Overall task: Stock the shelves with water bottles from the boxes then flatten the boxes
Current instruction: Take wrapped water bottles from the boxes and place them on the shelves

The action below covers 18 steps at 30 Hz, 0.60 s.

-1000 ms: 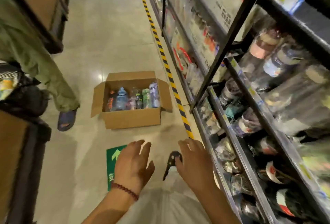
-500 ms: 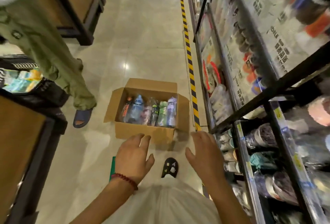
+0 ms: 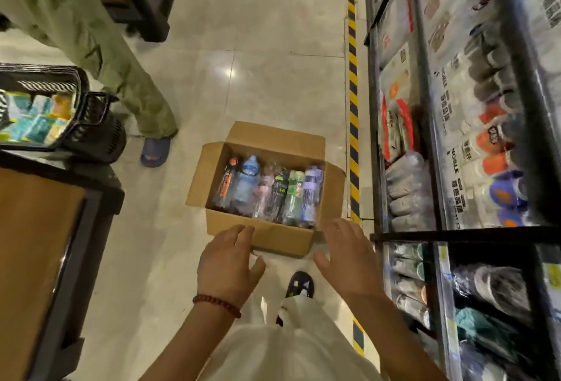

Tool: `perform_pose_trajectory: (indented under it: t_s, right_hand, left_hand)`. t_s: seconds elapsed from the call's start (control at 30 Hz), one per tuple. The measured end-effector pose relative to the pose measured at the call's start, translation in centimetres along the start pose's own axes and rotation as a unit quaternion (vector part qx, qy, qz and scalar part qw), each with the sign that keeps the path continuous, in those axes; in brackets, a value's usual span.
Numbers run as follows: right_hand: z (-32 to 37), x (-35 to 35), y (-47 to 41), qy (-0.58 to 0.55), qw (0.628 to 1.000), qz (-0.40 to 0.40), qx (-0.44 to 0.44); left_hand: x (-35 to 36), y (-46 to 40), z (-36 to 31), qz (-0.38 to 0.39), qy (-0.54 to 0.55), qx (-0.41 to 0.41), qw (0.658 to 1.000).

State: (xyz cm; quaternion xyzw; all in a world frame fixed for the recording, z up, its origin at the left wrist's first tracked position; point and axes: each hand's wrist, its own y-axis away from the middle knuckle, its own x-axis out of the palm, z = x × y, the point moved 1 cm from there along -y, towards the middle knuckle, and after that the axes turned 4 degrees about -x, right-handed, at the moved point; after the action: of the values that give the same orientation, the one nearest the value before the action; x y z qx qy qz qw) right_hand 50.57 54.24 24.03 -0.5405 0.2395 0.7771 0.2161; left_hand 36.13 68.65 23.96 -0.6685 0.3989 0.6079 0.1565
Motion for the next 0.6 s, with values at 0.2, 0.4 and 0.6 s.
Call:
perform_pose_trajectory:
  t_s: [0.2,0.4,0.6]
  right_hand:
    - [2.4,2.4,-8.4,-0.006,0.998,0.020,0.062]
    - [5.7,6.7,-18.7,-0.014,0.992,0.079,0.097]
    - [5.1,15.9,-26.9,-0.045,0.984,0.141,0.101]
  left_hand:
    - [-1.9,-10.4,4.5,0.025,0.004,0.041,0.999]
    - [-0.5,-22.1,9.8,0.080,-0.015,0.040,0.996]
    - [8.1,-30.8,13.5,0.156,-0.038,0.026,0.987]
